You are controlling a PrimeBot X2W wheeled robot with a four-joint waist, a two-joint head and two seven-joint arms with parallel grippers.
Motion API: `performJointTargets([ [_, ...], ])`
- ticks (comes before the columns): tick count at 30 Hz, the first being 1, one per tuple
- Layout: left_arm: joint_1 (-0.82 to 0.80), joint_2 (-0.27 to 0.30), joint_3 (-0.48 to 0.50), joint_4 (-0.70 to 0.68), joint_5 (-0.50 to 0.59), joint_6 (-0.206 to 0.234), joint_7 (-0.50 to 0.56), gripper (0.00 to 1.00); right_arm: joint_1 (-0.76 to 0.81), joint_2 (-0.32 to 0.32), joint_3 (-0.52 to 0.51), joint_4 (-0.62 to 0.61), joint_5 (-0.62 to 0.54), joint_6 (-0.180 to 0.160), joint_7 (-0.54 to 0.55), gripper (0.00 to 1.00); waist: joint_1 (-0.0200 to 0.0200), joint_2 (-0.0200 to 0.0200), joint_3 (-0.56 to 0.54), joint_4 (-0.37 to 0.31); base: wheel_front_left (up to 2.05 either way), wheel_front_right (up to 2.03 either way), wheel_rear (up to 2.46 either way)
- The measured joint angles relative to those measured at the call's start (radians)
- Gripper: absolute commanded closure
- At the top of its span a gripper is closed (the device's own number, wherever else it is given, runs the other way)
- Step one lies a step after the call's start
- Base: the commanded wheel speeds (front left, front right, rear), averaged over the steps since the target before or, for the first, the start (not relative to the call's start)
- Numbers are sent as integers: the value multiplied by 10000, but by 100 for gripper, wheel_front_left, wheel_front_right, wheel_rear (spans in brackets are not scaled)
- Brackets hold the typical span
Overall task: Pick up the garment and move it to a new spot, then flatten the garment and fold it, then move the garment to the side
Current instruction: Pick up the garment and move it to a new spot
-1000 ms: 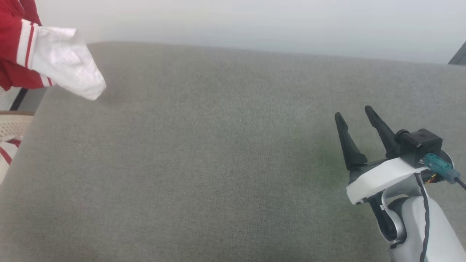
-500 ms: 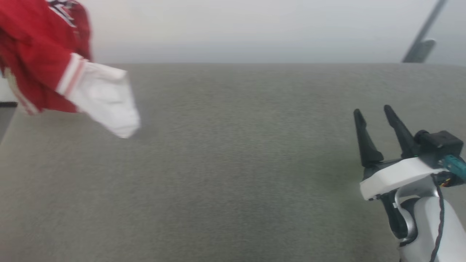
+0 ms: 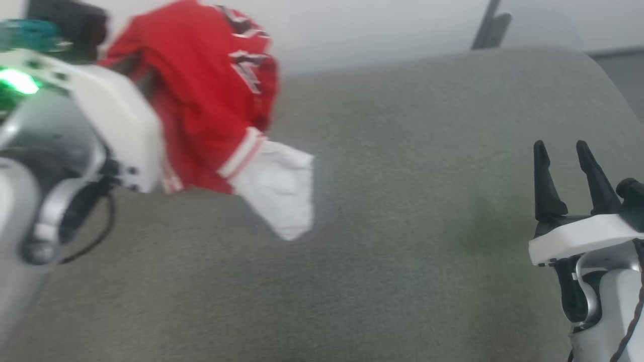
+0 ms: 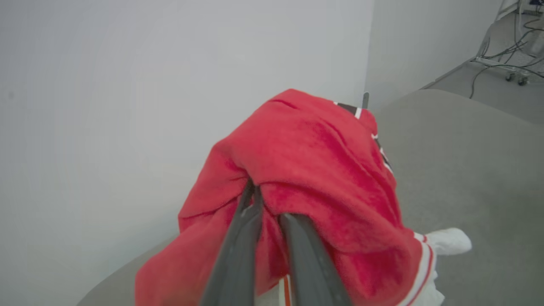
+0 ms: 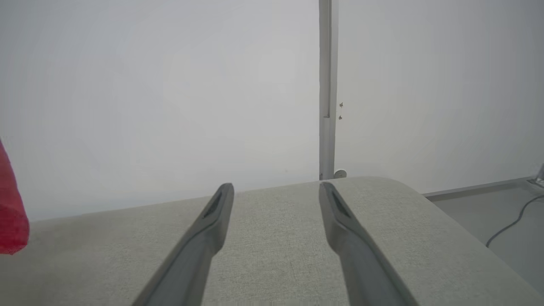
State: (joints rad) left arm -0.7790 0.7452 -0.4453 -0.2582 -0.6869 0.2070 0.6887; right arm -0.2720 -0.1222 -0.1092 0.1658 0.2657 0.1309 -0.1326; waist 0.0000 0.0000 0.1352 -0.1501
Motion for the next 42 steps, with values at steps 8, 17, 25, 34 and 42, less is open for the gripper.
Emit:
performJointTargets([
  [8,-194,-1122,-1269,917,123,-132,420,100,-136,267,56,512,-19,0,-337,0,0,0,563,-505,0,0,0],
  [17,327,-1728,-1950,3402,-117,-610,280,100,-420,502,748,1174,104,0,-633,0,0,0,921,-867,0,0,0],
  [25,454,-2305,-2284,5864,-499,-1175,56,100,-585,552,1049,1524,222,0,-846,0,0,0,1071,-1030,0,0,0],
  [34,371,-3089,-2299,7699,-917,-1918,-621,0,-596,516,1145,1724,221,0,-888,0,0,0,789,-874,0,0,0],
  [42,240,-3066,-2150,7586,-1022,-2311,-1442,0,-333,270,1129,1699,207,-2,-782,0,0,0,158,-384,0,0,0],
])
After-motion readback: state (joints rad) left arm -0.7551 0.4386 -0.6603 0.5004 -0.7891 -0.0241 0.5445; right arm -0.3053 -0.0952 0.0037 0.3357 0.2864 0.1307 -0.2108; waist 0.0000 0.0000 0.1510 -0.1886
